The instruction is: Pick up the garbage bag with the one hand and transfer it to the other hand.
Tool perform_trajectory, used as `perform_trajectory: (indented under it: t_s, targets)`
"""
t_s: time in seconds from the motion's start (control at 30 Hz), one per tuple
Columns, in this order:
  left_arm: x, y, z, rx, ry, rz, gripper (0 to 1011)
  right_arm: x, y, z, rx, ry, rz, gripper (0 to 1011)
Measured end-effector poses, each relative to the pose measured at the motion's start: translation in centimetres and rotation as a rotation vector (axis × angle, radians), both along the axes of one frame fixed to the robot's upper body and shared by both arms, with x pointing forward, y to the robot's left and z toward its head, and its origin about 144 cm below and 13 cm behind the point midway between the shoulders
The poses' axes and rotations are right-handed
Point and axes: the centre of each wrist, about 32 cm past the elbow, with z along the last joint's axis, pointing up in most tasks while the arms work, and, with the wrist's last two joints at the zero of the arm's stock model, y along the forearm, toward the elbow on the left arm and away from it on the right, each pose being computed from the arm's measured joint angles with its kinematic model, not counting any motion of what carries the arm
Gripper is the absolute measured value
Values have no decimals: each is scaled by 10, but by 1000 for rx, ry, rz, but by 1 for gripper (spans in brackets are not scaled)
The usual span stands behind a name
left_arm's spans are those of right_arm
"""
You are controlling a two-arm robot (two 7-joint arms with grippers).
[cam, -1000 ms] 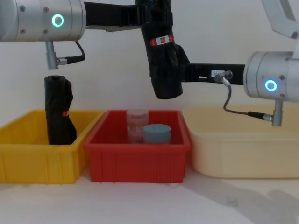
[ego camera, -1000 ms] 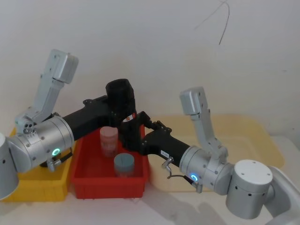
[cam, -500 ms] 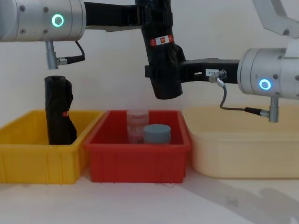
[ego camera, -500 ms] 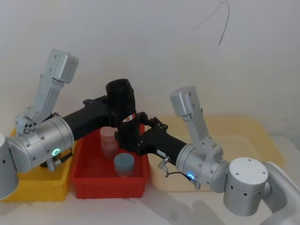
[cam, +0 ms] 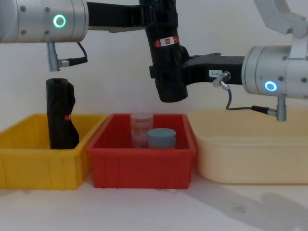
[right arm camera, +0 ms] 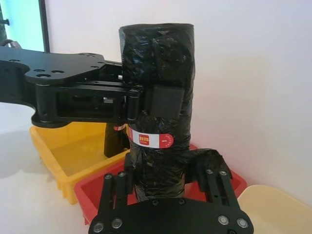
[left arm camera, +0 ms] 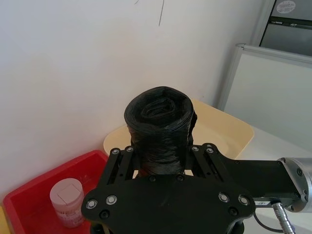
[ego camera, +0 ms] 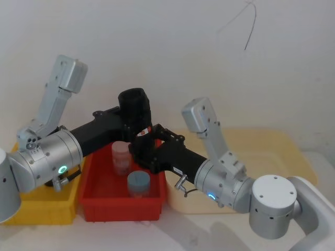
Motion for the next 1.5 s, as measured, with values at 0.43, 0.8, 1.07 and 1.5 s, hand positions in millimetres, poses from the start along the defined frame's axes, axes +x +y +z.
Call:
perform_trajectory:
  t_s: [0.43,0.8,1.07,1.5]
  targets:
    - [0,0,0,0,0,0,437,0,1,1,-22,-23,4,518]
    - [0,0,0,0,0,0,437,0,1,1,-28,-30,6,518]
    - [0,0,0,0,0,0,557,-1,2,1,-9,-28,-6,518]
    - [0,0,0,0,0,0,923,-1,6,0,103,16,-111,518]
